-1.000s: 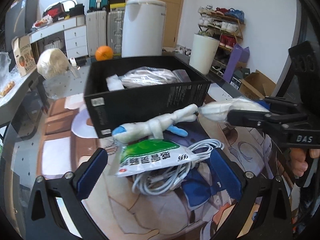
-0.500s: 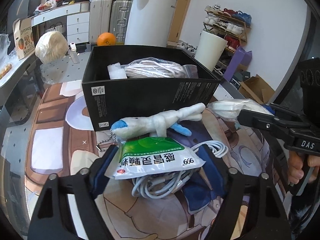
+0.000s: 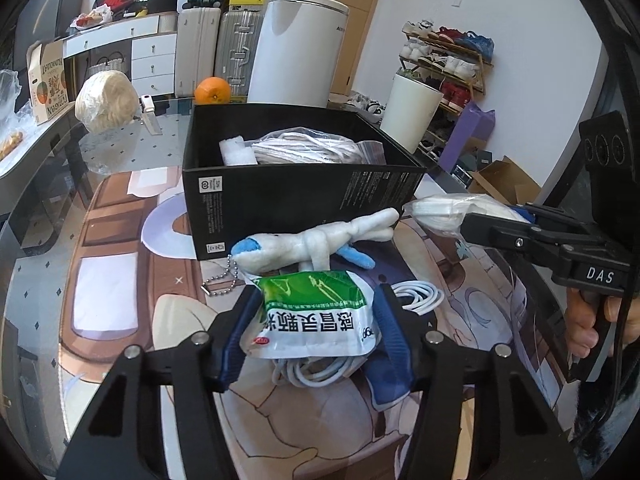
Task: Organize soft objects
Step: 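Grasp the green-printed medicine sachet with the left tool, then carry the rope bag and medicine sachet with both tools over the black box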
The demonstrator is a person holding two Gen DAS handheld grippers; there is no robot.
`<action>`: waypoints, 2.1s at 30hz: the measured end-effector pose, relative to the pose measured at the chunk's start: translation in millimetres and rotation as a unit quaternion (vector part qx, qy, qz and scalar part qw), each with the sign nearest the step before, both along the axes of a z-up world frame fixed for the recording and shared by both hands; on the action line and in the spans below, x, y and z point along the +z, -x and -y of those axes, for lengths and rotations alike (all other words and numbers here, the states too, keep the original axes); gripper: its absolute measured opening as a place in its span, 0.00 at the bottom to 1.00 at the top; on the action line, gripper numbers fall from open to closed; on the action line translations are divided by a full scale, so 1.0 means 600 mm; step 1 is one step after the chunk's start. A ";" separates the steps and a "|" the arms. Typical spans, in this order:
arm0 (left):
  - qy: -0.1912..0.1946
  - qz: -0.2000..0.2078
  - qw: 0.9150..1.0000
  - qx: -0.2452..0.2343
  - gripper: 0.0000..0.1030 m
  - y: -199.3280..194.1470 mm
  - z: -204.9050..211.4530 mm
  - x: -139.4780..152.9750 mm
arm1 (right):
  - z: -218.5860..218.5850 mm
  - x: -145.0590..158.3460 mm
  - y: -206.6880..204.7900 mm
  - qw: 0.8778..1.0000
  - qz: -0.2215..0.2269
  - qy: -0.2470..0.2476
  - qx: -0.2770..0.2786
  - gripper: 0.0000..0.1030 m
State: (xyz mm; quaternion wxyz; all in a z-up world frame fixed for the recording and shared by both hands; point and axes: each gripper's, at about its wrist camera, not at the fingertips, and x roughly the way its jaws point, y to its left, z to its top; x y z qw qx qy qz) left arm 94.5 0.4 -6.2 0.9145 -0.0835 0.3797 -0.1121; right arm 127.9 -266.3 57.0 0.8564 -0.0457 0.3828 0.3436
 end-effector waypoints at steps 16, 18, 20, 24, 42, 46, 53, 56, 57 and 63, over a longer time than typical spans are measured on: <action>0.012 0.004 1.000 0.016 0.34 0.004 -0.015 0.005 | -0.001 0.004 0.003 1.000 0.004 0.000 0.000 0.45; 0.009 0.002 1.000 0.019 0.58 0.004 -0.014 0.008 | 0.001 0.005 0.003 1.000 0.004 -0.001 0.000 0.45; 0.007 0.005 1.000 0.021 0.60 0.006 -0.011 0.011 | 0.003 0.005 0.002 1.000 0.005 -0.002 -0.002 0.45; -0.009 0.010 1.000 0.006 0.89 0.006 0.009 0.017 | 0.009 0.007 0.001 1.000 0.005 -0.004 -0.006 0.45; -0.007 -0.048 0.999 0.010 0.59 -0.050 0.029 -0.017 | 0.021 0.005 -0.005 1.000 -0.002 -0.009 -0.013 0.45; -0.010 -0.035 0.999 0.005 0.58 -0.045 0.032 -0.013 | 0.023 0.005 -0.006 1.000 -0.003 -0.009 -0.014 0.45; -0.012 -0.019 1.000 0.010 0.45 -0.037 0.027 -0.002 | 0.021 0.006 -0.005 1.000 -0.001 -0.009 -0.011 0.45; -0.016 -0.017 1.000 0.013 0.29 -0.038 0.023 -0.004 | 0.021 0.006 -0.005 1.000 0.000 -0.009 -0.011 0.45; -0.016 -0.014 1.000 0.014 0.21 -0.037 0.021 -0.003 | 0.020 0.006 -0.005 1.000 0.000 -0.009 -0.011 0.45; -0.043 0.018 0.999 0.012 0.02 -0.027 0.025 0.008 | 0.020 0.006 -0.004 1.000 0.002 -0.009 -0.011 0.45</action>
